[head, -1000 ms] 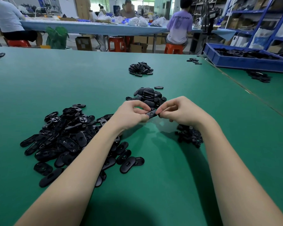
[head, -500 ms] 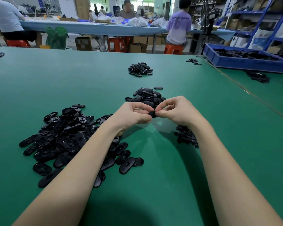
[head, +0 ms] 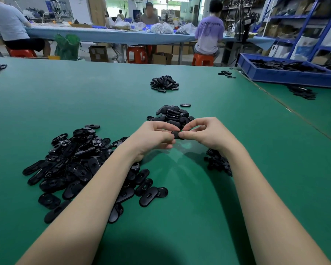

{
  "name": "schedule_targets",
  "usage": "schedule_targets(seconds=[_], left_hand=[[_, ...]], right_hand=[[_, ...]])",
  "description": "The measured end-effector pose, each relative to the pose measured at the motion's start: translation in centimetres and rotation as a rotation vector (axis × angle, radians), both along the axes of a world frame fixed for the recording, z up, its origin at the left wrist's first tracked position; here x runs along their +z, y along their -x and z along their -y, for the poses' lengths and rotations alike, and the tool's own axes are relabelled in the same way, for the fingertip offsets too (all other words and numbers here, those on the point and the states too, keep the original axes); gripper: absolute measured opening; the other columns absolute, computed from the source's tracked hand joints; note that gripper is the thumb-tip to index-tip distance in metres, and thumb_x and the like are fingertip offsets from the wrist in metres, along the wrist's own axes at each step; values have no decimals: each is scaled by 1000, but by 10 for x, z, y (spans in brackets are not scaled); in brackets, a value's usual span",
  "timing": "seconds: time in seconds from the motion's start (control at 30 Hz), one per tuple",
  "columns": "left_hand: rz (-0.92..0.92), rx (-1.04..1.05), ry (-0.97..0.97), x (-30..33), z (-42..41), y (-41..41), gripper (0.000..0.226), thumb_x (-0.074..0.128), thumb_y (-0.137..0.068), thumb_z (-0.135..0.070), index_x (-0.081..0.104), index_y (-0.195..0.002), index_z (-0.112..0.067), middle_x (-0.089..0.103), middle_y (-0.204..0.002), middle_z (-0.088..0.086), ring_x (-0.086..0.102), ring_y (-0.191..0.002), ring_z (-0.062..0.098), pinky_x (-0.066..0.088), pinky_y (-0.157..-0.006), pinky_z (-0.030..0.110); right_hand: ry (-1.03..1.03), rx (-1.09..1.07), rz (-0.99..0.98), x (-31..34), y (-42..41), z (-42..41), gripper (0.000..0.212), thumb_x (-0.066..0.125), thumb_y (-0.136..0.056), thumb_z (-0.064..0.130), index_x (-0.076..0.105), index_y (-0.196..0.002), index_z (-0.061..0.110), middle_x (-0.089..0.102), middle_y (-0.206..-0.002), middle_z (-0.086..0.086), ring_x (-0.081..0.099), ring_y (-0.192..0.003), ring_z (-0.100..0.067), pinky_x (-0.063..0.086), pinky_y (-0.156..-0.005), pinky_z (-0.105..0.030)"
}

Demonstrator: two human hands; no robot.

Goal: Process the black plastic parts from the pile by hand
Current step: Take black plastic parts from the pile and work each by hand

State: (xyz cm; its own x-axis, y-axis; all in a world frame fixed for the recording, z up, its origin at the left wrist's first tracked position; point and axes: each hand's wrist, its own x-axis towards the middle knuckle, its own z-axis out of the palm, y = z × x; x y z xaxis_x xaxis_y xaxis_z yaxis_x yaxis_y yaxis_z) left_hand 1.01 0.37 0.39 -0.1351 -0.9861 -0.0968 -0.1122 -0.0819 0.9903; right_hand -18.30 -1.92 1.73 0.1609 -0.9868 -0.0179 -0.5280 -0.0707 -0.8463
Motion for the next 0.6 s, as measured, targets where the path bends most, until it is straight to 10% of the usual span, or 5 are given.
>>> schedule_targets(seconds=[0.6], left_hand=[[28, 72, 0, -2, -1, 8, 18, 64, -88, 6, 72, -90, -10, 67, -71, 3, 61, -65, 13, 60, -79, 26]], right_hand=[[-34, -7, 11, -6, -8, 2, 6, 82, -75, 26, 79, -77, 21, 53, -46, 19, 44, -38, 3, 28, -38, -7]])
